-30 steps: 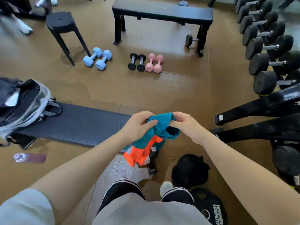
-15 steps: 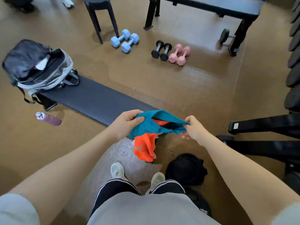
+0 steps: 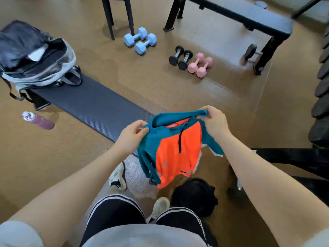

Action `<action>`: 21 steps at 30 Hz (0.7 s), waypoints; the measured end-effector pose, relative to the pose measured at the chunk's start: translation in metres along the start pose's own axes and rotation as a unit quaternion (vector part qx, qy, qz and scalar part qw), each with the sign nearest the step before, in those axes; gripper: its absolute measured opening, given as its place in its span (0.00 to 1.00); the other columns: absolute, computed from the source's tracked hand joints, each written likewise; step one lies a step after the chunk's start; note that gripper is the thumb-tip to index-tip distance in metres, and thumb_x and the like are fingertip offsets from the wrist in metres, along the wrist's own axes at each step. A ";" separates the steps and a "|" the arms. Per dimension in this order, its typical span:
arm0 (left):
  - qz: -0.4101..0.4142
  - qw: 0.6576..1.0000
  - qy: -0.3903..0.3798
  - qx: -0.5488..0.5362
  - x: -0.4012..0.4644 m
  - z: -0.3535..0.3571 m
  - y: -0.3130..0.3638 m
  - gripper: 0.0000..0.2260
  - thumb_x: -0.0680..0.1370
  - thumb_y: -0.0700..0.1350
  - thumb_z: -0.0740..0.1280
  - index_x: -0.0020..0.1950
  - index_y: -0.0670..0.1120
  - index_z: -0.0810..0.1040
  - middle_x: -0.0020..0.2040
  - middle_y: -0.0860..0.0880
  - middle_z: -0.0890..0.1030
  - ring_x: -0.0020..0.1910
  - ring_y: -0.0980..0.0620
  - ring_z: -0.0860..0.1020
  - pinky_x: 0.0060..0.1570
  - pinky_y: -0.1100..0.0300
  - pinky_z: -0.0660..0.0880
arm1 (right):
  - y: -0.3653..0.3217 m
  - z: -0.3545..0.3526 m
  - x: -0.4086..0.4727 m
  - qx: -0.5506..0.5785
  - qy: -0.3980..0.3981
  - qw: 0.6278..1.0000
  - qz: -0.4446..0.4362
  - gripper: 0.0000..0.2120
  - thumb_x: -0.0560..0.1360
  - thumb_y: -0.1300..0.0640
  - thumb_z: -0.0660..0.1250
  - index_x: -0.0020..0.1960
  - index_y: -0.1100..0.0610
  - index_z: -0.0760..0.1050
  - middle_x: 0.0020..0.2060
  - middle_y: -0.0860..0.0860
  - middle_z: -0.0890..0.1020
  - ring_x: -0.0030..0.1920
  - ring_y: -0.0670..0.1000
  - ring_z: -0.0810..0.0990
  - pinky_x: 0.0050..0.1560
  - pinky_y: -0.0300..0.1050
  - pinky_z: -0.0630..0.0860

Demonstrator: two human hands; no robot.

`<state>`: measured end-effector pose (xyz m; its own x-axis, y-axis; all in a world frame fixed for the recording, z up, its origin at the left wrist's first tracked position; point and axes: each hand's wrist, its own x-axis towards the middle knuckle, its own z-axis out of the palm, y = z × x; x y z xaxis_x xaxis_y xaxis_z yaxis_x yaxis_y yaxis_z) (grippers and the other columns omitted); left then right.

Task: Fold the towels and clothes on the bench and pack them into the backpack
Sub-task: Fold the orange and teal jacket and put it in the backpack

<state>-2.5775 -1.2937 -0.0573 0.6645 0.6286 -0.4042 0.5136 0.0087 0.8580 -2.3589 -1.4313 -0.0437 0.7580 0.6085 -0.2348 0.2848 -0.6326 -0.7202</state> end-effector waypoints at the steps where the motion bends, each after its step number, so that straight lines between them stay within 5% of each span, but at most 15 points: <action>1: -0.009 0.999 0.010 0.036 0.013 -0.006 -0.010 0.04 0.79 0.44 0.61 0.46 0.49 0.75 0.42 0.48 0.82 0.40 0.50 0.78 0.45 0.55 0.74 | -0.006 0.017 0.020 -0.017 -0.002 1.000 -0.005 0.11 0.69 0.68 0.64 0.48 0.58 0.79 0.40 0.51 0.79 0.43 0.52 0.76 0.47 0.48 0.74; 7: -0.072 0.994 0.078 0.026 0.086 -0.046 -0.078 0.05 0.79 0.45 0.60 0.47 0.47 0.74 0.42 0.47 0.82 0.42 0.47 0.78 0.48 0.53 0.74 | -0.030 0.153 0.118 -0.013 0.007 0.999 0.033 0.11 0.74 0.64 0.58 0.51 0.57 0.77 0.50 0.55 0.67 0.46 0.63 0.78 0.50 0.61 0.77; 11: -0.109 0.990 0.083 0.023 0.144 -0.098 -0.123 0.05 0.79 0.45 0.60 0.46 0.47 0.73 0.41 0.41 0.81 0.43 0.42 0.78 0.46 0.52 0.73 | -0.052 0.234 0.175 -0.002 -0.052 0.997 0.051 0.11 0.71 0.65 0.57 0.50 0.59 0.74 0.45 0.58 0.78 0.47 0.64 0.80 0.51 0.63 0.76; 15: -0.151 0.983 0.106 -0.009 0.201 -0.158 -0.166 0.06 0.80 0.43 0.58 0.46 0.44 0.71 0.40 0.42 0.79 0.40 0.46 0.75 0.41 0.56 0.69 | -0.085 0.309 0.229 -0.052 -0.094 0.994 0.013 0.10 0.72 0.68 0.57 0.49 0.62 0.75 0.39 0.60 0.78 0.45 0.63 0.79 0.49 0.58 0.75; 21: -0.195 0.969 0.151 -0.020 0.276 -0.250 -0.224 0.07 0.81 0.44 0.58 0.50 0.42 0.72 0.43 0.39 0.80 0.42 0.41 0.78 0.41 0.51 0.73 | -0.143 0.422 0.302 -0.163 -0.139 0.973 -0.083 0.11 0.75 0.67 0.60 0.55 0.68 0.75 0.49 0.67 0.75 0.53 0.63 0.73 0.50 0.45 0.63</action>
<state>-2.6448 -0.9271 -0.2821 0.2320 0.7701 -0.5942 0.6687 0.3174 0.6724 -2.4181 -0.9546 -0.2866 0.5111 0.7924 -0.3329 0.5952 -0.6057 -0.5280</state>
